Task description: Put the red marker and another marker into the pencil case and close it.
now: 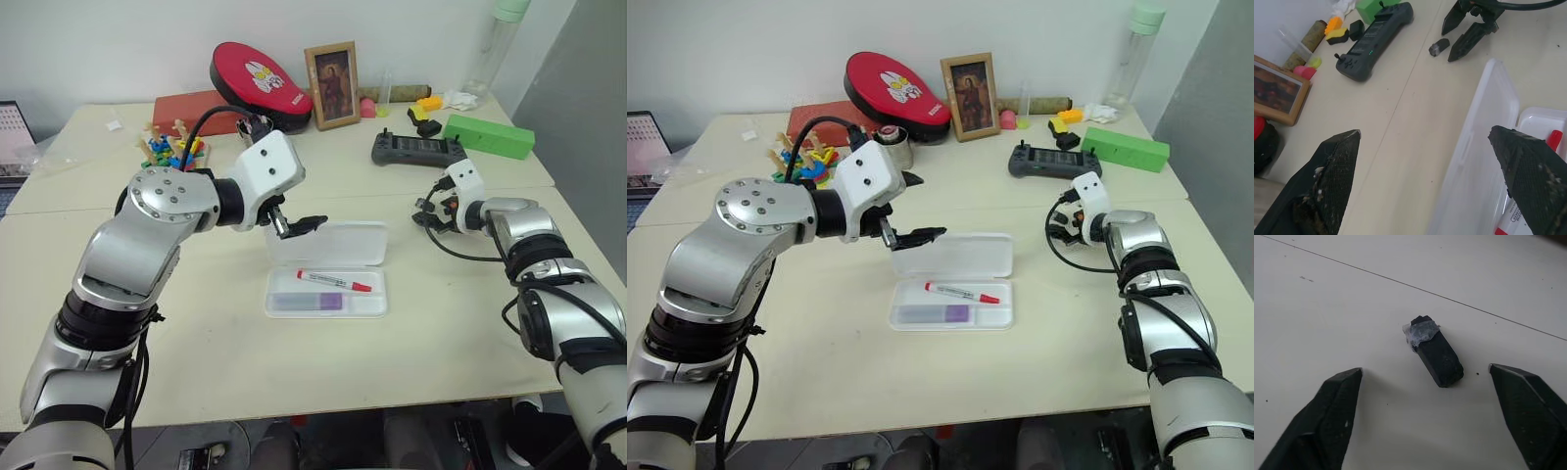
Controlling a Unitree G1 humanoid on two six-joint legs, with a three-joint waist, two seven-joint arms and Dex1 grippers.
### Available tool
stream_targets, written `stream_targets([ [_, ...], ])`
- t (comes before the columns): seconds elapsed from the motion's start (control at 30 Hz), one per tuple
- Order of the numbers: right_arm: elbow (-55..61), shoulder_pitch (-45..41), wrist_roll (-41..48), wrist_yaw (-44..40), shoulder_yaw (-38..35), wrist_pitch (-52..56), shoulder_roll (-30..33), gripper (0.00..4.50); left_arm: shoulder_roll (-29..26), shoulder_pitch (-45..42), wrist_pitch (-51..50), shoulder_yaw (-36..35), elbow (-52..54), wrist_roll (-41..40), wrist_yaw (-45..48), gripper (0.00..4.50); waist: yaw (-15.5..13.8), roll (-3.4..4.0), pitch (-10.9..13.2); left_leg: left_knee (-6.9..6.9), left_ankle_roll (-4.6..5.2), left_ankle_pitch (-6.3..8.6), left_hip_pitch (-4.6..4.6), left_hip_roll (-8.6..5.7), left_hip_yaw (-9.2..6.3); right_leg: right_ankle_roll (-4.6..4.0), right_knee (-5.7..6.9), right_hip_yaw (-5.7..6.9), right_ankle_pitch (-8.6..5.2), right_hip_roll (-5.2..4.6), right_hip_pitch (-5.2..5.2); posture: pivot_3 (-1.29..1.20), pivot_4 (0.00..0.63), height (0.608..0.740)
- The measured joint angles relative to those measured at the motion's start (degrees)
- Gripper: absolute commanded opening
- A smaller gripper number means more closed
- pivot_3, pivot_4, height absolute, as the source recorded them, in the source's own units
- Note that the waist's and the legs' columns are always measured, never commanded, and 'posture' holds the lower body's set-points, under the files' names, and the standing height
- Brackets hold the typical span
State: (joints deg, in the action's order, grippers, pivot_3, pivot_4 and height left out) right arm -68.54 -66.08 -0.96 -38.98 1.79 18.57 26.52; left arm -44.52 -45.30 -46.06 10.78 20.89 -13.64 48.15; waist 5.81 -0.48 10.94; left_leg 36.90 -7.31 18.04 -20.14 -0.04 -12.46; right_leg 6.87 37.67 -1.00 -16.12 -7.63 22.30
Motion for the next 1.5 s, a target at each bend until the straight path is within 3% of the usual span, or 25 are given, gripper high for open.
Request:
stream_targets([
  [0.3, -0.6, -0.1, -0.1, -0.6, -0.5, -0.8, -0.6, 0.88, -0.8, 0.9, 0.0, -0.9, 1.0, -0.4, 0.0, 4.50, 0.5, 0.00, 0.0, 0.02, 0.00, 0.00, 0.01, 0.00, 0.00, 0.00, 0.04, -0.01, 0.00, 0.00, 0.00, 0.00, 0.150, 0.740],
  [0.43, -0.6, -0.1, -0.1, -1.0, -0.5, -0.9, -0.7, 0.18, -1.0, 1.1, 0.0, -1.3, 1.0, -0.5, 0.1, 4.50, 0.6, 0.00, 0.0, 0.04, 0.00, 0.00, 0.02, 0.00, 0.00, 0.00, 0.07, -0.02, 0.00, 0.00, 0.00, 0.00, 0.150, 0.740],
  [1.1, 1.2, 0.5, -2.6, -3.2, 0.6, -1.9, -0.3, 0.13, -2.6, 2.5, 0.0, -2.3, 1.0, -1.2, 0.1, 4.50, 0.7, 0.01, 0.0, 0.06, 0.00, 0.00, 0.03, -0.01, 0.00, 0.00, 0.11, -0.03, 0.00, 0.00, 0.00, 0.00, 0.150, 0.740],
  [1.37, 16.2, 4.4, -2.5, -8.4, 1.8, 1.9, 3.6, 0.13, -4.3, 4.1, -0.3, -4.6, 2.2, -3.0, 1.2, 4.50, 0.7, 0.01, 0.0, 0.05, 0.00, 0.00, 0.03, -0.01, 0.00, 0.00, 0.11, -0.02, 0.00, 0.00, 0.00, 0.00, 0.150, 0.740],
  [1.5, 30.7, 8.4, -1.5, -12.7, 1.8, 7.9, 7.9, 0.13, -5.6, 8.3, -1.0, -6.8, 5.7, -5.8, 2.7, 4.50, 0.5, 0.01, 0.0, 0.05, 0.00, 0.00, 0.00, -0.01, 0.00, 0.00, 0.09, -0.02, 0.00, -0.01, 0.00, 0.00, 0.150, 0.740],
])
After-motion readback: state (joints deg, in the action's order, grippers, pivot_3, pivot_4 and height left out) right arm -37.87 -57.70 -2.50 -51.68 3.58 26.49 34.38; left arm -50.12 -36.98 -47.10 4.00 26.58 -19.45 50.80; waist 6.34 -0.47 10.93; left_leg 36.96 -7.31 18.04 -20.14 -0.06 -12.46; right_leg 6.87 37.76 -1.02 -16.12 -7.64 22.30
